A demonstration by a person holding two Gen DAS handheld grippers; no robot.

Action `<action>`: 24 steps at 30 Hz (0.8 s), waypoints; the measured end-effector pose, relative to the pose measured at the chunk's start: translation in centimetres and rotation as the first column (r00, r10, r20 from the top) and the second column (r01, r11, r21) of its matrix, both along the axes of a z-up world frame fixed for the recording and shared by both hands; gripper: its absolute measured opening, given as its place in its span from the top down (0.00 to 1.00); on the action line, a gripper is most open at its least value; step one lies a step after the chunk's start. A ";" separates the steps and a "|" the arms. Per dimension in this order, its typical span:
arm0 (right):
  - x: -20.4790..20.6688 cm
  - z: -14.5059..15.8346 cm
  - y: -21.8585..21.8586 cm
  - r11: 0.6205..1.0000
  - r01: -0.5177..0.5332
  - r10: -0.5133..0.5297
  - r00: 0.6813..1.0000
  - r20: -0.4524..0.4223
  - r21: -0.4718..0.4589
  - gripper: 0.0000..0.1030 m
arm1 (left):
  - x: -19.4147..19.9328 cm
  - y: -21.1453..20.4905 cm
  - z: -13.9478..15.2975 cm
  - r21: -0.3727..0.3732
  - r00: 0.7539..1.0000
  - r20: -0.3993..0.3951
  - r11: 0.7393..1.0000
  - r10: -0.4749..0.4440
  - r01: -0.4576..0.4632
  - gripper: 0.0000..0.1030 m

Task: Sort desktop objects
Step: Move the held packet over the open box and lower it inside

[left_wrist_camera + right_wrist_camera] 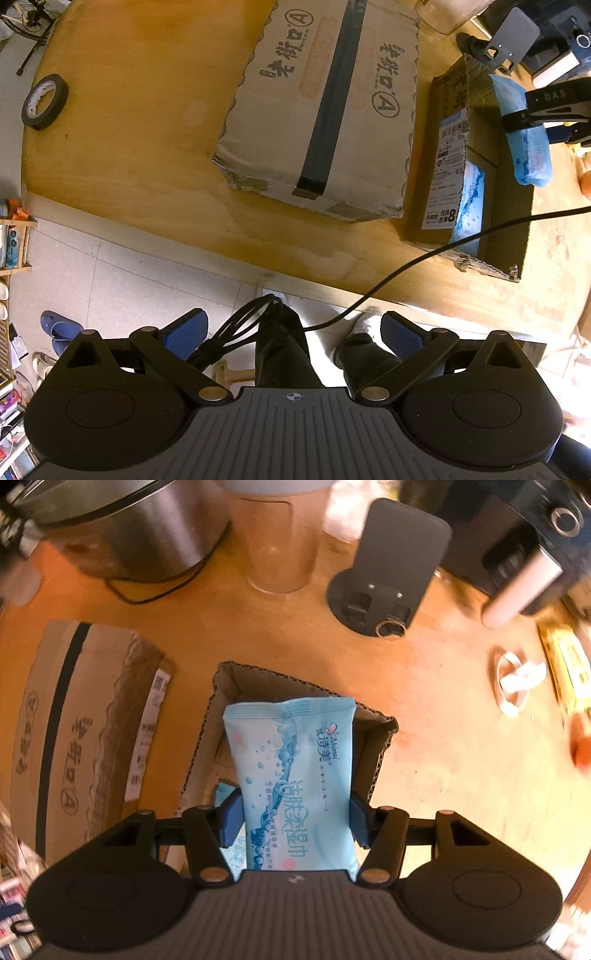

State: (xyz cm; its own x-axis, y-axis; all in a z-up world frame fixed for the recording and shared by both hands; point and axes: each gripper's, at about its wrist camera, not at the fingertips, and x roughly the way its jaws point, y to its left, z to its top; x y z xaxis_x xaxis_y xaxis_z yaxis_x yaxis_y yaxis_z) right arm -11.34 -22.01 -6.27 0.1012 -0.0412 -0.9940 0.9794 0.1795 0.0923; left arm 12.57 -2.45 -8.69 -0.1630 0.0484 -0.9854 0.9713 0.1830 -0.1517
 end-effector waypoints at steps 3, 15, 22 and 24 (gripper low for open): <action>-0.3 -0.4 -0.1 0.995 0.093 -0.093 0.996 0.011 0.024 0.41 | -0.1 -0.1 0.0 0.001 1.000 0.000 1.000 -0.003 0.003 0.00; -1.6 -0.9 0.0 0.934 0.347 -0.351 0.935 0.041 0.085 0.41 | -0.2 0.0 0.1 0.000 1.000 0.001 1.000 -0.007 0.007 0.00; -1.7 -1.2 0.0 0.904 0.415 -0.422 0.906 0.047 0.105 0.41 | -0.3 0.2 0.0 0.000 1.000 0.001 1.000 -0.008 0.008 0.00; -1.6 -1.3 0.0 0.905 0.413 -0.419 0.907 0.046 0.099 0.41 | -0.3 0.2 0.0 0.000 1.000 0.001 1.000 -0.009 0.009 0.00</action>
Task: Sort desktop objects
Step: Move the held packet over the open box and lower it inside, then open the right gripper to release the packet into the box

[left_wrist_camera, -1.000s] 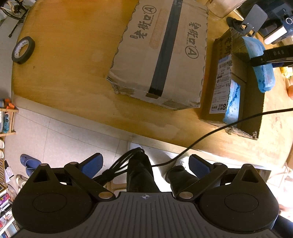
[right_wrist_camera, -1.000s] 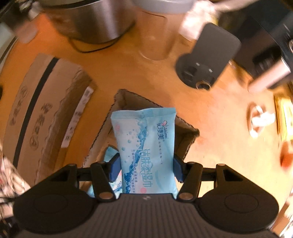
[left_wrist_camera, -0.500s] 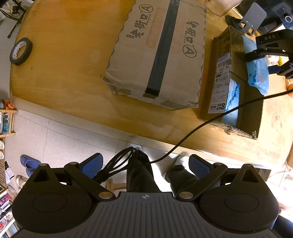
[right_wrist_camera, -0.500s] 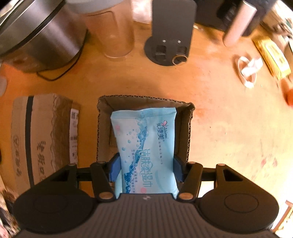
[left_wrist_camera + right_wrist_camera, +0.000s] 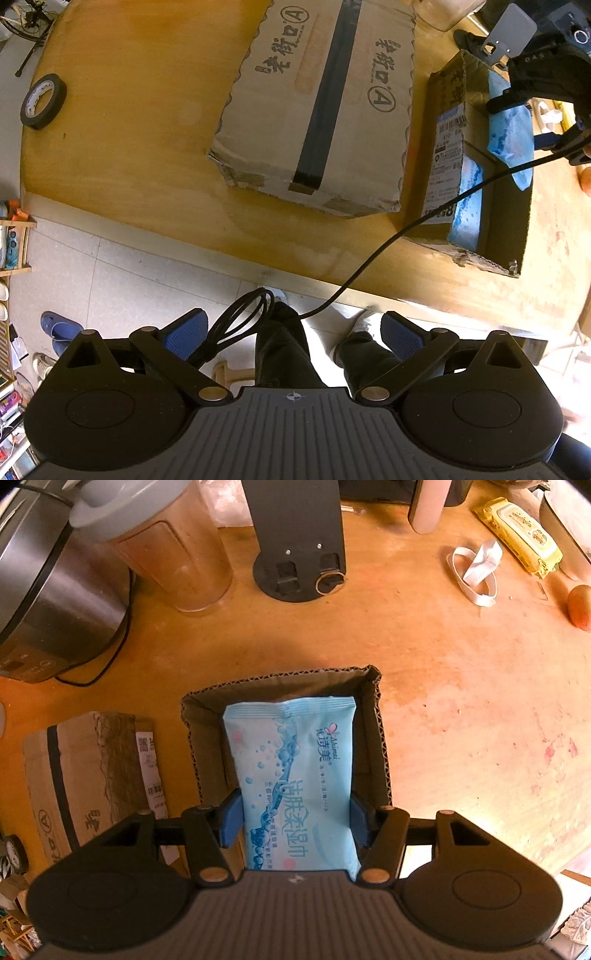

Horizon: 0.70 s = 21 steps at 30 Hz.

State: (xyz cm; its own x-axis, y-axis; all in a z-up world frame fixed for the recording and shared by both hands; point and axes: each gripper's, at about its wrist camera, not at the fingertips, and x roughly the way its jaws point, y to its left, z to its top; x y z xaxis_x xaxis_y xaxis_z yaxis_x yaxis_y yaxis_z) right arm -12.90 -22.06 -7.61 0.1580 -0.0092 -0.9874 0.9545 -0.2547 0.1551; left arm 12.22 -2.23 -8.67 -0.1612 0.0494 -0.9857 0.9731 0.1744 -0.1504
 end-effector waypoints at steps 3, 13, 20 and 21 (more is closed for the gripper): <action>0.1 -0.3 -0.2 1.000 0.000 0.000 1.000 0.001 0.001 0.41 | 0.2 0.1 0.0 0.001 1.000 0.002 1.000 0.003 -0.003 0.00; 0.3 -0.8 -0.3 1.000 -0.012 0.012 1.000 0.008 0.003 0.41 | 0.1 0.3 -0.3 0.004 1.000 0.007 1.000 0.009 -0.009 0.00; 0.7 -1.6 -0.3 0.999 -0.033 0.033 0.999 0.010 0.003 0.41 | -0.1 0.5 -0.5 0.008 1.000 0.007 1.000 0.006 -0.006 0.00; 0.8 -1.8 -0.3 0.999 -0.037 0.037 0.999 0.008 0.002 0.41 | -0.1 0.5 -0.5 0.009 1.000 0.008 1.000 0.006 -0.006 0.00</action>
